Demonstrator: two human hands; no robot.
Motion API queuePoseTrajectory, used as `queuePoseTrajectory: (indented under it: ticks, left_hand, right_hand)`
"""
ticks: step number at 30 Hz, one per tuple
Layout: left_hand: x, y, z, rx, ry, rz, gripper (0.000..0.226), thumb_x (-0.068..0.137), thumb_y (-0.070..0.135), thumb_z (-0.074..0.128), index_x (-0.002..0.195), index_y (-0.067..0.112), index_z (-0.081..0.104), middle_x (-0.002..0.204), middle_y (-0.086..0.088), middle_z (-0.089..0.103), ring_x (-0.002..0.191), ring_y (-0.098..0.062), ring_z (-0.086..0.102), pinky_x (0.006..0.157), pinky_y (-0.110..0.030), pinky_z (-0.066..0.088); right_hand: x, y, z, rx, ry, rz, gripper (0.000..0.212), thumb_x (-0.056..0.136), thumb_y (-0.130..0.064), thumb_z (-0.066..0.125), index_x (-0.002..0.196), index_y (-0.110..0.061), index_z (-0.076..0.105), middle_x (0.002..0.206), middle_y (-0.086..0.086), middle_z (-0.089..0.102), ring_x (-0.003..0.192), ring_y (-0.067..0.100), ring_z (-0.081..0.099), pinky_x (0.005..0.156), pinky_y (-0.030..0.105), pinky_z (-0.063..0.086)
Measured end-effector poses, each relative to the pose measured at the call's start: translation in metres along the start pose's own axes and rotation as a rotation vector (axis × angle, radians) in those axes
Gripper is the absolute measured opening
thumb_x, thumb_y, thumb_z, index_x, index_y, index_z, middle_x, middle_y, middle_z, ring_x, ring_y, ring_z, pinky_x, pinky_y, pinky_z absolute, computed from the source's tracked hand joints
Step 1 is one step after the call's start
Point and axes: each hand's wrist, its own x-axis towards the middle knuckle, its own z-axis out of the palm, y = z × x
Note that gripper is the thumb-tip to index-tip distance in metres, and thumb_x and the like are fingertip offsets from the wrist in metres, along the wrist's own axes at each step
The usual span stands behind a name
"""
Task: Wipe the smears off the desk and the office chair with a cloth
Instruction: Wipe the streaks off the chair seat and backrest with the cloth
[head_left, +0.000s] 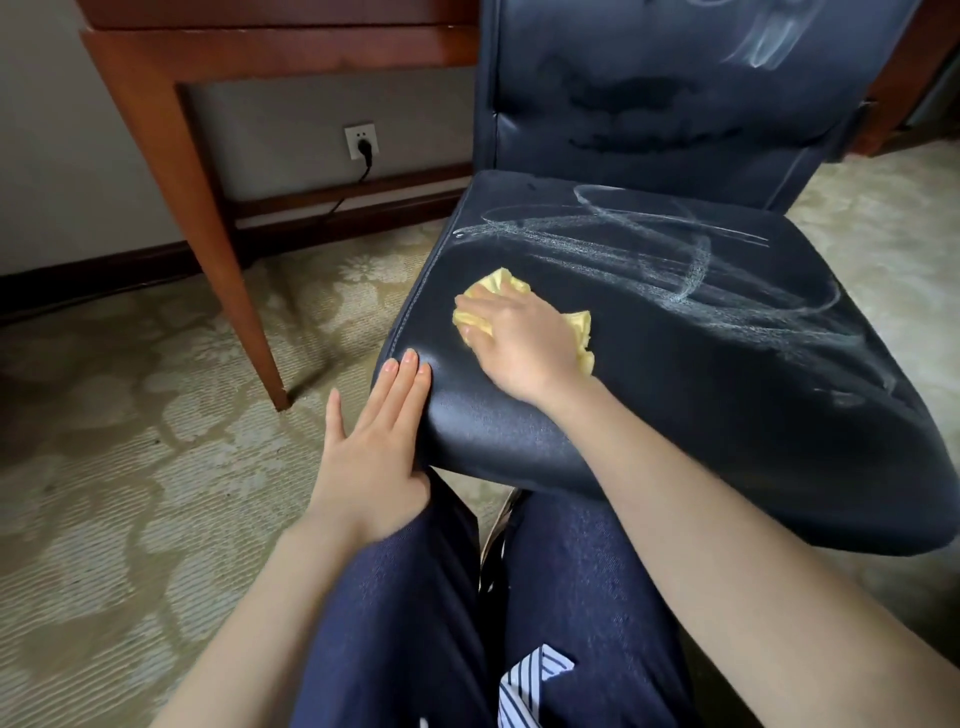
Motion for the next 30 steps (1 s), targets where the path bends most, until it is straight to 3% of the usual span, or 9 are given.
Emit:
queuePoseTrajectory:
  ticks: [6, 9, 14, 20, 23, 27, 30]
  left_hand:
    - [0.016, -0.014, -0.01, -0.004, 0.01, -0.007, 0.1, 0.072, 0.002, 0.047, 0.152, 0.026, -0.009, 0.148, 0.019, -0.028, 0.134, 0.003, -0.028, 0.114, -0.051, -0.01]
    - [0.021, -0.013, -0.014, -0.029, 0.03, -0.039, 0.094, 0.075, -0.004, 0.042, 0.153, 0.024, -0.003, 0.155, 0.015, -0.018, 0.141, -0.001, -0.018, 0.115, -0.051, -0.01]
    - [0.025, 0.007, -0.013, -0.038, 0.125, -0.158, 0.083, 0.08, 0.003, 0.043, 0.152, 0.019, 0.006, 0.161, 0.006, -0.004, 0.147, -0.011, -0.004, 0.113, -0.055, -0.006]
    - [0.01, 0.02, 0.006, -0.062, 0.151, -0.124, 0.094, 0.077, 0.001, 0.044, 0.151, 0.021, -0.009, 0.158, 0.007, -0.018, 0.145, -0.016, -0.016, 0.114, -0.054, -0.001]
    - [0.009, 0.012, 0.009, -0.057, 0.164, -0.081, 0.098, 0.073, -0.002, 0.044, 0.151, 0.025, -0.009, 0.158, 0.011, -0.016, 0.146, -0.014, -0.015, 0.114, -0.054, 0.0]
    - [0.01, 0.005, 0.007, -0.052, 0.144, -0.055, 0.1, 0.072, -0.004, 0.044, 0.151, 0.027, -0.008, 0.158, 0.013, -0.015, 0.146, -0.012, -0.014, 0.115, -0.052, 0.0]
    - [0.013, 0.005, 0.004, -0.031, 0.13, -0.062, 0.1, 0.072, -0.004, 0.043, 0.151, 0.027, -0.009, 0.158, 0.013, -0.016, 0.146, -0.012, -0.014, 0.115, -0.051, -0.001]
  right_hand:
    - [-0.067, -0.019, 0.015, -0.184, 0.066, -0.261, 0.036, 0.083, -0.018, 0.058, 0.118, -0.023, 0.065, 0.128, -0.003, 0.06, 0.126, 0.024, 0.049, 0.103, 0.038, 0.039]
    - [-0.103, -0.001, 0.022, -0.282, 0.15, -0.436, 0.036, 0.089, -0.011, 0.045, 0.111, -0.024, 0.069, 0.124, -0.005, 0.063, 0.122, 0.022, 0.054, 0.1, 0.038, 0.044]
    - [-0.151, 0.058, 0.009, -0.548, 0.082, -0.663, 0.045, 0.098, 0.003, 0.032, 0.117, -0.018, 0.067, 0.131, -0.002, 0.059, 0.125, 0.024, 0.051, 0.102, 0.04, 0.043]
    - [-0.189, 0.112, -0.034, -0.664, 0.005, -0.638, 0.048, 0.101, 0.002, 0.019, 0.135, -0.02, 0.045, 0.137, -0.006, 0.053, 0.129, 0.022, 0.039, 0.112, 0.039, 0.02]
    - [-0.193, 0.115, -0.039, -0.655, 0.021, -0.586, 0.053, 0.098, 0.004, 0.018, 0.136, -0.024, 0.043, 0.138, -0.008, 0.051, 0.13, 0.022, 0.039, 0.111, 0.038, 0.022]
    - [-0.183, 0.097, -0.021, -0.624, 0.136, -0.56, 0.05, 0.093, 0.002, 0.041, 0.134, -0.026, 0.05, 0.138, -0.007, 0.05, 0.132, 0.024, 0.042, 0.109, 0.039, 0.028]
    - [-0.163, 0.075, -0.006, -0.54, 0.16, -0.516, 0.045, 0.098, -0.001, 0.037, 0.132, -0.025, 0.056, 0.137, -0.004, 0.053, 0.13, 0.024, 0.045, 0.106, 0.04, 0.034]
